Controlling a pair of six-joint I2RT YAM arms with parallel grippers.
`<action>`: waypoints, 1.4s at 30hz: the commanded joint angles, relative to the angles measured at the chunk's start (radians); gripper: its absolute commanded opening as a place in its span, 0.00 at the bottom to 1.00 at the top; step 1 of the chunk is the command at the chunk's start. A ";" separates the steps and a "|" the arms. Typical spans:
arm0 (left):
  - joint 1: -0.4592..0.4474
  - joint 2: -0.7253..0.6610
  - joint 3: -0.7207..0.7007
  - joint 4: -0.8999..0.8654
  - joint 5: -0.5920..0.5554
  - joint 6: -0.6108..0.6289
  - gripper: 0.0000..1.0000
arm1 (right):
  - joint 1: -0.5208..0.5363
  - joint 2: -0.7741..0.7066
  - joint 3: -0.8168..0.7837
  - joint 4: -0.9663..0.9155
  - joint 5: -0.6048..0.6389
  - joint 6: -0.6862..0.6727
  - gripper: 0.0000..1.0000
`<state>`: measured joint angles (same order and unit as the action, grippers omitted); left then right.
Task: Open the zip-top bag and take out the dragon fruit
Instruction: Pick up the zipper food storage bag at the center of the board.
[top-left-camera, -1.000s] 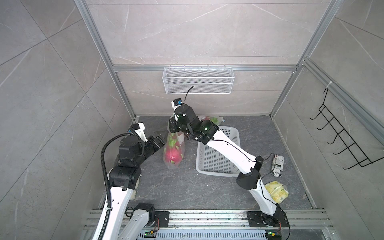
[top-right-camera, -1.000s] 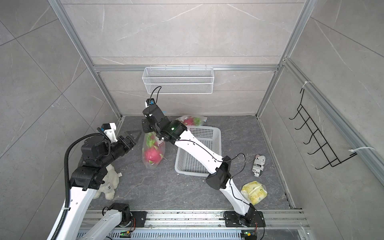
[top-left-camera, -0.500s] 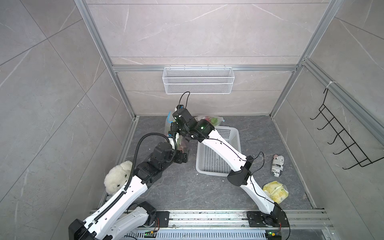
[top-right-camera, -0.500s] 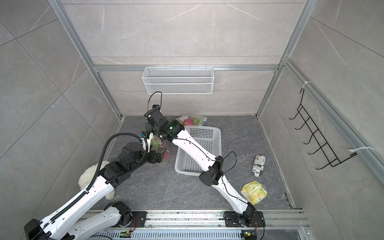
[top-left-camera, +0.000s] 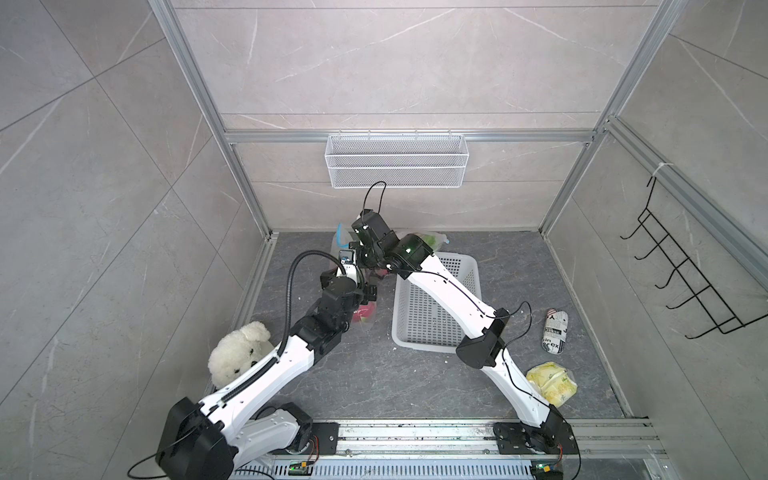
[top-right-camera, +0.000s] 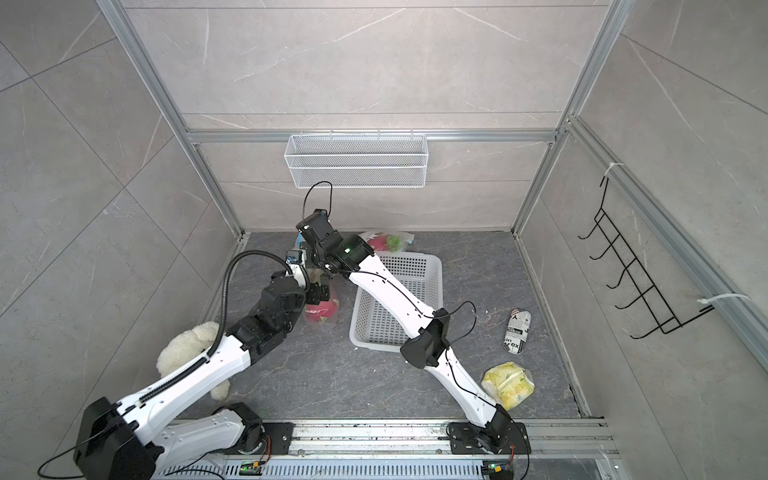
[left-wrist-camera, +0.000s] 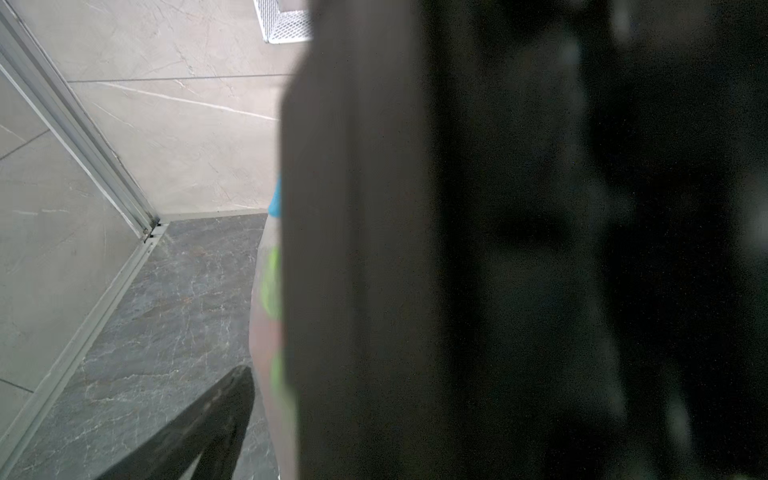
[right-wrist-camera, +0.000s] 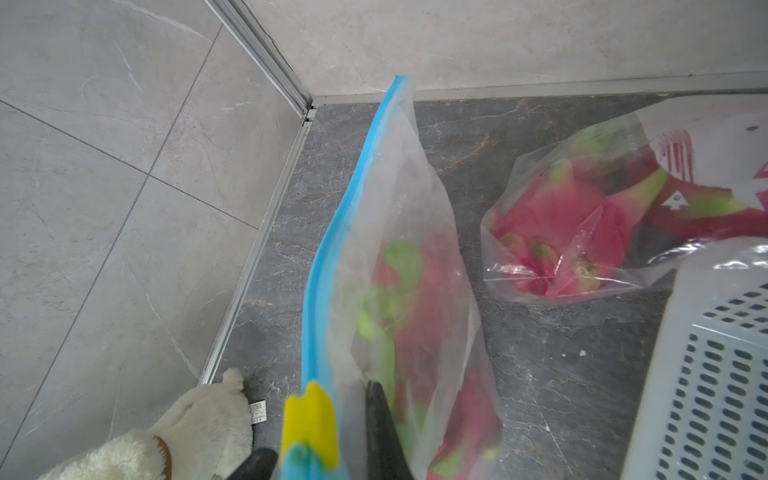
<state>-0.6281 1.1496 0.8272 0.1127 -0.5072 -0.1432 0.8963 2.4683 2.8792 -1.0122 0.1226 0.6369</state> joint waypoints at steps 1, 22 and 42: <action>0.006 0.074 0.033 0.028 -0.060 0.041 0.96 | 0.029 -0.056 -0.001 -0.015 -0.079 0.023 0.00; 0.078 0.174 0.008 0.032 -0.001 0.047 0.00 | 0.026 -0.260 -0.238 0.087 -0.081 -0.006 0.72; 0.078 -0.105 0.050 -0.194 0.363 0.341 0.00 | -0.113 -0.727 -0.775 0.260 -0.169 -0.414 1.00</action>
<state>-0.5495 1.1004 0.8547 0.0021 -0.1993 0.1059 0.8032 1.7641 2.1616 -0.8143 0.0273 0.3477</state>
